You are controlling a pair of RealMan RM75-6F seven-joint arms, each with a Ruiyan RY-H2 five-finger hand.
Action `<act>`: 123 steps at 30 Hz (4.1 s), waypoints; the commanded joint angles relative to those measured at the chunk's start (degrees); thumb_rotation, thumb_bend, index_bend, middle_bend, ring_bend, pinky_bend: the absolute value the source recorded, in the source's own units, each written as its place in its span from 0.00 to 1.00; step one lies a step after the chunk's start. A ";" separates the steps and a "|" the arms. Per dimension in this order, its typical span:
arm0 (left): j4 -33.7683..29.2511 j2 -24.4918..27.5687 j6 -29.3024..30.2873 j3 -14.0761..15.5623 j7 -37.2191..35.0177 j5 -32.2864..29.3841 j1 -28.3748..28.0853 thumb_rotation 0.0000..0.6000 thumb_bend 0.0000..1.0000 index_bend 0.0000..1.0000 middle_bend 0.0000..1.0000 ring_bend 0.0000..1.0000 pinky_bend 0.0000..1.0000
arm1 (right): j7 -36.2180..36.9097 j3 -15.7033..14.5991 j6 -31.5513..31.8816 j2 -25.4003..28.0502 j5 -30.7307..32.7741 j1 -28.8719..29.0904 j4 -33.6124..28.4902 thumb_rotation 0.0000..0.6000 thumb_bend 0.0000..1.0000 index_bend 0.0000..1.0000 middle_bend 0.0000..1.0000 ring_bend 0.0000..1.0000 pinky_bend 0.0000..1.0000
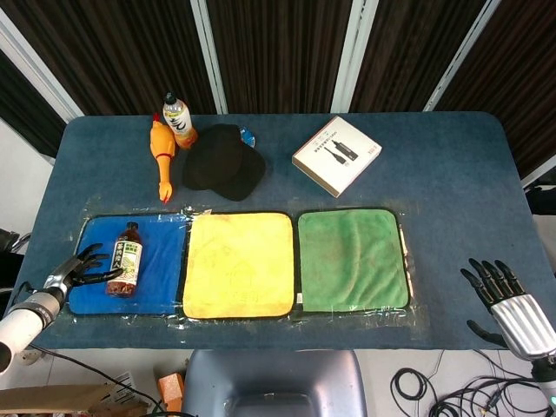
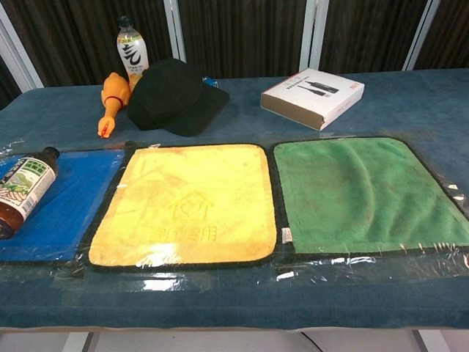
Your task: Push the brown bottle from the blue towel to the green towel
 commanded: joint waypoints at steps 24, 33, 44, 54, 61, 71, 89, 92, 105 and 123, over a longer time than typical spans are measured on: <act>6.99 -2.95 -6.69 7.85 -0.41 -8.22 -9.59 0.85 0.16 0.03 0.20 0.14 0.28 | 2.45 0.10 0.36 0.38 -0.51 -0.98 0.96 1.00 0.14 0.00 0.01 0.00 0.00; 7.11 -3.94 -9.01 8.06 -2.66 -8.63 -11.55 0.96 0.15 0.00 0.20 0.14 0.34 | 1.99 0.38 0.07 0.24 -0.42 -1.08 0.79 1.00 0.14 0.00 0.01 0.00 0.00; 6.61 -4.93 -10.98 7.31 -5.97 -7.43 -12.44 1.00 0.15 0.00 0.20 0.14 0.36 | 1.66 0.54 -0.45 0.05 -0.31 -1.19 0.99 1.00 0.14 0.00 0.01 0.00 0.00; 4.22 -5.19 -12.36 6.33 -8.24 -5.75 -12.98 1.00 0.15 0.00 0.20 0.14 0.37 | 1.32 0.65 -0.60 0.02 -0.42 -1.19 0.82 1.00 0.14 0.00 0.01 0.00 0.00; 3.97 -6.99 -13.22 4.53 -10.14 -4.57 -13.16 1.00 0.15 0.00 0.18 0.13 0.37 | 0.99 0.59 -1.21 -0.08 -0.44 -1.09 0.75 1.00 0.14 0.00 0.01 0.00 0.00; 2.10 -7.84 -13.58 3.67 -11.91 -3.42 -14.29 1.00 0.15 0.00 0.18 0.13 0.38 | 1.33 0.70 -1.25 0.02 -0.27 -1.20 0.82 1.00 0.14 0.00 0.01 0.00 0.00; 3.70 -13.18 -14.35 0.77 -15.19 -2.01 -16.24 1.00 0.14 0.00 0.18 0.13 0.39 | 1.51 0.60 -1.07 0.16 -0.57 -1.33 0.67 1.00 0.14 0.00 0.01 0.00 0.00; 4.37 -14.20 -14.51 0.91 -15.57 -2.07 -17.23 1.00 0.14 0.00 0.18 0.13 0.39 | 2.00 0.69 -1.07 0.24 -0.27 -1.45 0.86 1.00 0.14 0.00 0.01 0.00 0.00; 5.38 -16.31 -13.39 1.02 -17.67 -3.61 -21.09 1.00 0.13 0.00 0.18 0.13 0.41 | 2.27 0.78 -0.76 0.27 -0.31 -1.60 0.97 1.00 0.14 0.00 0.01 0.00 0.00; 5.47 -21.44 -9.81 1.27 -18.04 -5.85 -26.24 1.00 0.13 0.00 0.18 0.14 0.41 | 2.87 0.50 0.37 0.58 -1.06 -1.97 1.18 1.00 0.14 0.00 0.01 0.00 0.00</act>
